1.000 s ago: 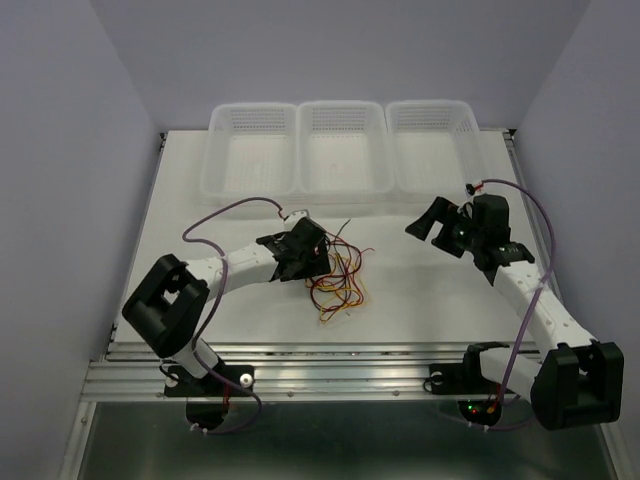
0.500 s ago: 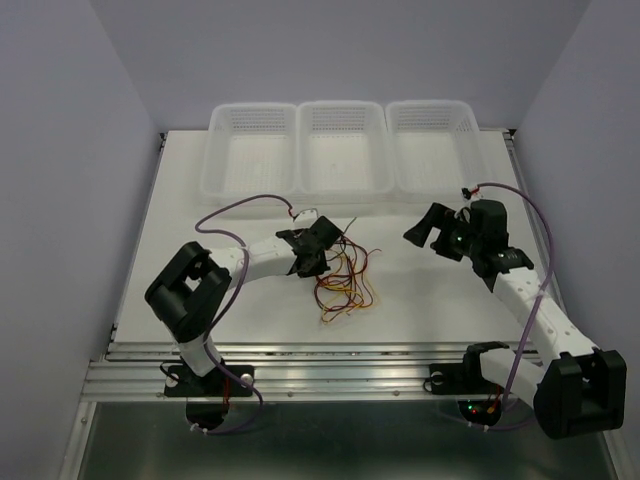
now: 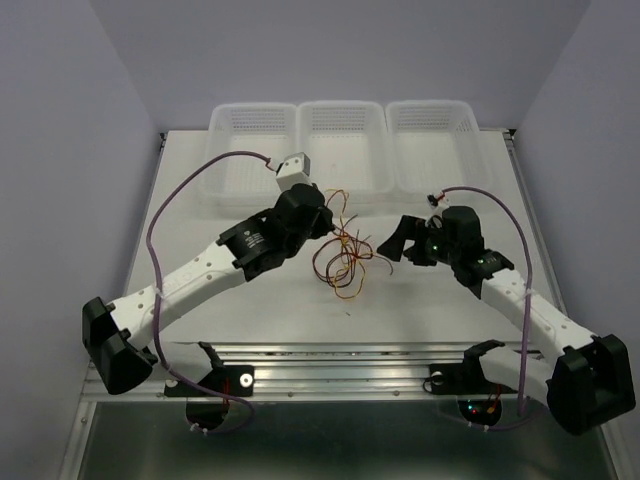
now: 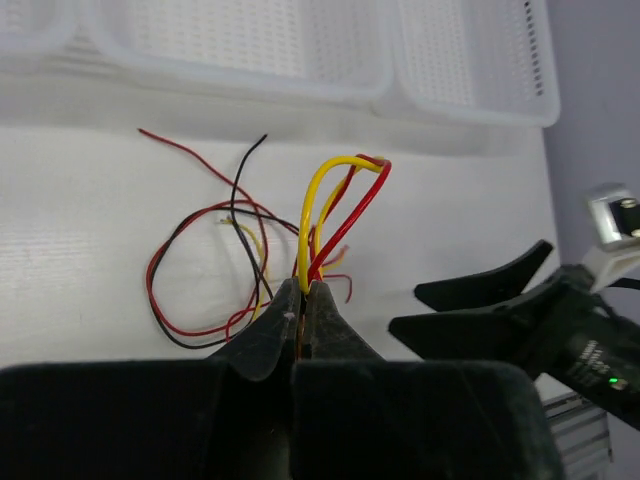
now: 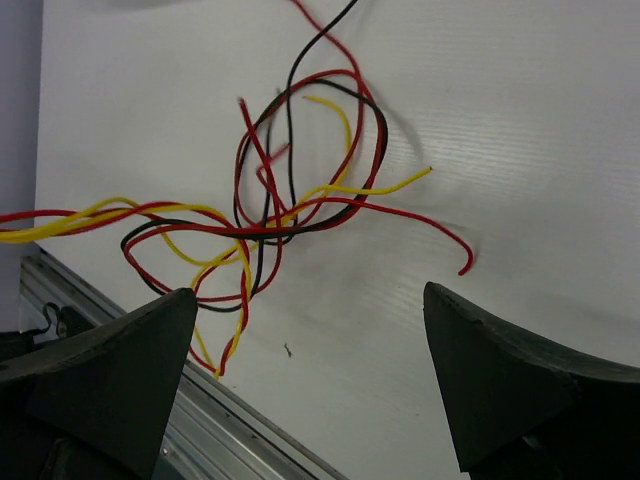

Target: Untangle the cables

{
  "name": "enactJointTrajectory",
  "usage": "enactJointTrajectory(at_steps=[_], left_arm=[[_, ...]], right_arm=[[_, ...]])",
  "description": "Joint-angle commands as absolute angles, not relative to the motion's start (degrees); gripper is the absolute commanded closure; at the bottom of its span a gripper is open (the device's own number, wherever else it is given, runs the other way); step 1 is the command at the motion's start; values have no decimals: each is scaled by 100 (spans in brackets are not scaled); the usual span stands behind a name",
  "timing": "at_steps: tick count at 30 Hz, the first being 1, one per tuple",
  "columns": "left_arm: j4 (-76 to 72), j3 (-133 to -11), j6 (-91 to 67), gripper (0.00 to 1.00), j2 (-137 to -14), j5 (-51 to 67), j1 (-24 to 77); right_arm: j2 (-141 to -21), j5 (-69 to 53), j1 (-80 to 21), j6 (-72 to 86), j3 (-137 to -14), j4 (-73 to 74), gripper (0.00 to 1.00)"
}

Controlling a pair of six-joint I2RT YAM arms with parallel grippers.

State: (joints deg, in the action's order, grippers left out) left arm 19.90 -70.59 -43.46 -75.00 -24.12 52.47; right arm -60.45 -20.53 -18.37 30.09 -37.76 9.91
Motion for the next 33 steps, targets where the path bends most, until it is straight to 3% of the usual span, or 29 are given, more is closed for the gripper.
enactJointTrajectory(at_steps=[1,11,22,29,33], left_arm=[[1863,-7277,-4034,100,-7243,-2558,5309],[1889,-7776,-3534,100,-6768,-2698,5361],[1688,-10088,-2075,100,-6592,-2330,5361],[1538,-10757,-1758,100,-6803,-1706,5370],[1477,-10355,-1976,100,-6751,-2019,5370]], right_arm=[[-6415,-1732,-2364,3313,-3779,221,0],[-7181,-958,-2848,3506,-4026,97,0],[-6259,-501,-2848,3296,-3762,-35,0],[-6082,-527,-2848,3208,-3736,-18,0],[-5890,-816,-2848,3068,-3692,-18,0]])
